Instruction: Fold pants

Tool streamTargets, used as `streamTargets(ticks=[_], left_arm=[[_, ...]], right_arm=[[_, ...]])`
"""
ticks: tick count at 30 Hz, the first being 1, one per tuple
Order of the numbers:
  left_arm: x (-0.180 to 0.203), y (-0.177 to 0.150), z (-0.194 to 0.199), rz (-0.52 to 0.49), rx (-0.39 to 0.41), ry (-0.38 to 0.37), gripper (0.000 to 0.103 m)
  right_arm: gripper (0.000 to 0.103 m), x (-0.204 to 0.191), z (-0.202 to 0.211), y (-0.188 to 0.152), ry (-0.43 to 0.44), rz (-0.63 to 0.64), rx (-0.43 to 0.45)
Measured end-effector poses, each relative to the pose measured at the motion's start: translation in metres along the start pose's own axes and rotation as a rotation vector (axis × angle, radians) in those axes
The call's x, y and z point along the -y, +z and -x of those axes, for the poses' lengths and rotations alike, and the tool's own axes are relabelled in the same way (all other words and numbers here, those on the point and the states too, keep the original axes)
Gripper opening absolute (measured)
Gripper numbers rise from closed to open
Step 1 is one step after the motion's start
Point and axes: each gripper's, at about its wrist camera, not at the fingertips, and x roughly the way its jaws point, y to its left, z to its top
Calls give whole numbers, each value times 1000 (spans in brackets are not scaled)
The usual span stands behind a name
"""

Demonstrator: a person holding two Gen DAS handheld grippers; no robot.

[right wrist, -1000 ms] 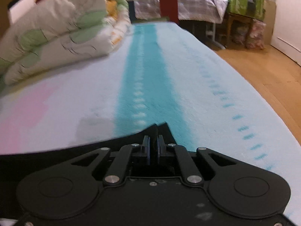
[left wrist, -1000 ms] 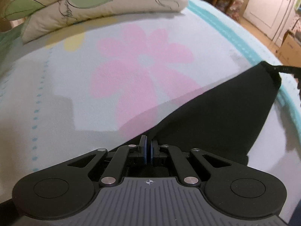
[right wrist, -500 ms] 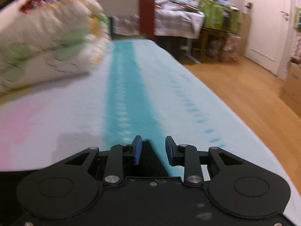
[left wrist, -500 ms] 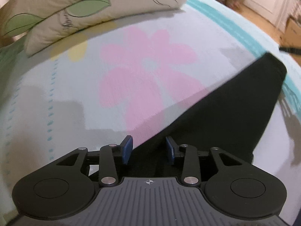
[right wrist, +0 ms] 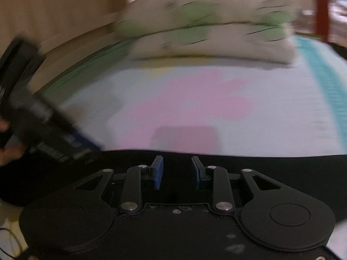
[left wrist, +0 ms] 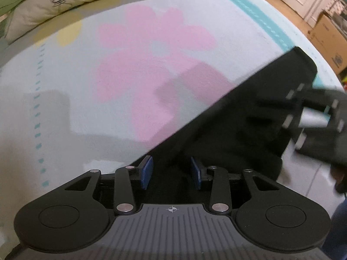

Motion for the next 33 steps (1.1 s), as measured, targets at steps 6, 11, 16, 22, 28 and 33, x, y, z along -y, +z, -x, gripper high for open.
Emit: streamTargets(ticks=[6,11,16,22,28,33], left_arm=[[-14,-13,32,51,98,47,37],[-28,-56,86,154,220,130,37],[-36,-111,128,178,234,177,37],[-45,-170,150,110,160,219,37],[-64,-215,150,141,87,205,37],[-76,-228,149,172,95,172,37]], right_arm=[[29,-15,-45,-4,-28,-46,-107],[30,-16,-46,-2,-45,-68,-95],[30,-38,-16,3,-63,-29,-9],[30,-87,29,-8,19,49,39],[31,-144,50,-45,135,149,-4],[31,-182,46,-71,210,171,-53]])
